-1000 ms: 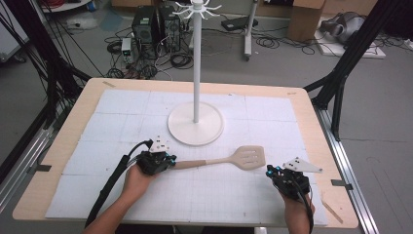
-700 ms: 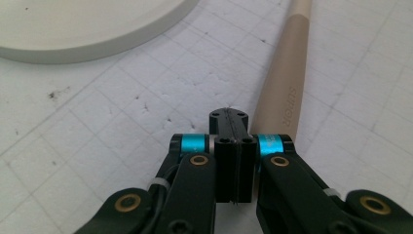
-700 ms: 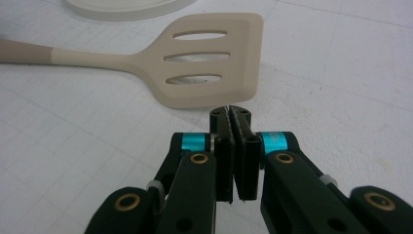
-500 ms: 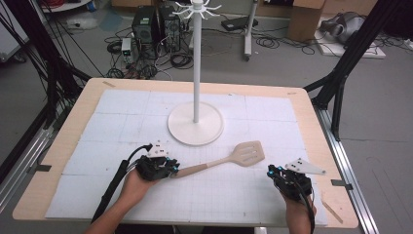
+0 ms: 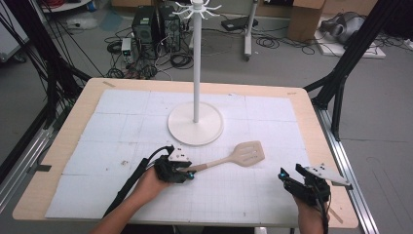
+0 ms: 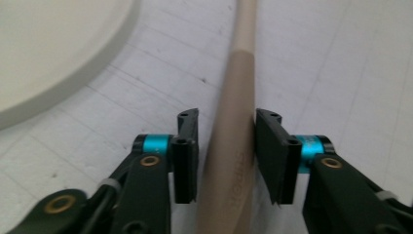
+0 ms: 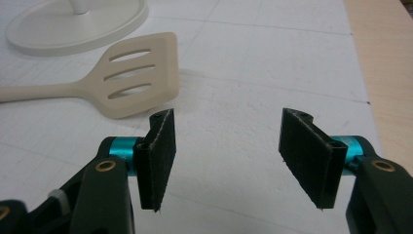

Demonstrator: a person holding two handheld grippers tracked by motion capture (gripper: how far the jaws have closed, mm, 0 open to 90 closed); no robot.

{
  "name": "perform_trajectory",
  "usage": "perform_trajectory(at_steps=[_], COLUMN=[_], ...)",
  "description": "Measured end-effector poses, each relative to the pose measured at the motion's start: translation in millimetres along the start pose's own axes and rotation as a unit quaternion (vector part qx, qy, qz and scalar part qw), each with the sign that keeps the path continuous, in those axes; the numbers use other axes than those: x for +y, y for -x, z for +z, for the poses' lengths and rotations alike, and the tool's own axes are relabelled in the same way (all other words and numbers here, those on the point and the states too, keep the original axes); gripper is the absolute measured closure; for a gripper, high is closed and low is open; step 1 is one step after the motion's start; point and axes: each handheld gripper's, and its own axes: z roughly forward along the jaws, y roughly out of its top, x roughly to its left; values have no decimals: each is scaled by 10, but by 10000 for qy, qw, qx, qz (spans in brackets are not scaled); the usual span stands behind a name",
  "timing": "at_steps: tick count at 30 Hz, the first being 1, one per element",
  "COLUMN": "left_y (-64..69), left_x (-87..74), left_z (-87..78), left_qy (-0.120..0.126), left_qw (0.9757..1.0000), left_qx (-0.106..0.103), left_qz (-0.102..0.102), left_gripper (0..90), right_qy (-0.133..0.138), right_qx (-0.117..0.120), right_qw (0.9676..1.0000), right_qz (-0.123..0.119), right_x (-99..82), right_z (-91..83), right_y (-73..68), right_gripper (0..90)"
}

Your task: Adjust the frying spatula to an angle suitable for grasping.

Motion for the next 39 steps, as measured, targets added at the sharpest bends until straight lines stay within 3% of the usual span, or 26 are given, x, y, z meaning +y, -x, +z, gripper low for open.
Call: perform_trajectory(at_steps=[2, 9, 12, 19, 29, 33, 34, 35, 37, 39], left_y=[7, 29, 15, -8, -125, -196, -194, -194, -194, -178], left_x=[0, -61, -154, -357, -568, -610, -610, -609, -608, -627], left_z=[-12, -103, -175, -381, -650, -690, -698, -706, -771, -861], left_qy=[-29, -54, 100, 189, 233, 353, 385, 411, 502, 549], left_qw=[9999, 9991, 9985, 9969, 9941, 9951, 9962, 9968, 9970, 9973], left_qx=[-75, -387, -537, -766, -1025, -908, -778, -691, -508, -247], left_qz=[138, 173, 33, 32, 254, 137, 70, 8, -297, -430], left_gripper=[668, 690, 690, 690, 690, 682, 674, 653, 499, 484], right_qy=[30, 112, 131, 84, 60, 36, 33, 34, 29, 40], right_qx=[-18, -75, -77, -59, -23, 6, 6, 15, 18, 26], right_qw=[10000, 9997, 9997, 9997, 9999, 9999, 9999, 9999, 10000, 9999], right_qz=[81, 196, 205, 202, 132, 117, 106, 106, 86, 102], right_x=[-16, -30, -33, -33, -25, -27, -27, -26, -25, -25], right_z=[-30, -81, -80, -63, -40, -28, -25, -23, -26, -30], right_y=[33, 69, 66, 37, 4, -6, -8, -14, -17, -14], right_gripper=[377, 378, 380, 383, 384, 384, 384, 384, 384, 384])
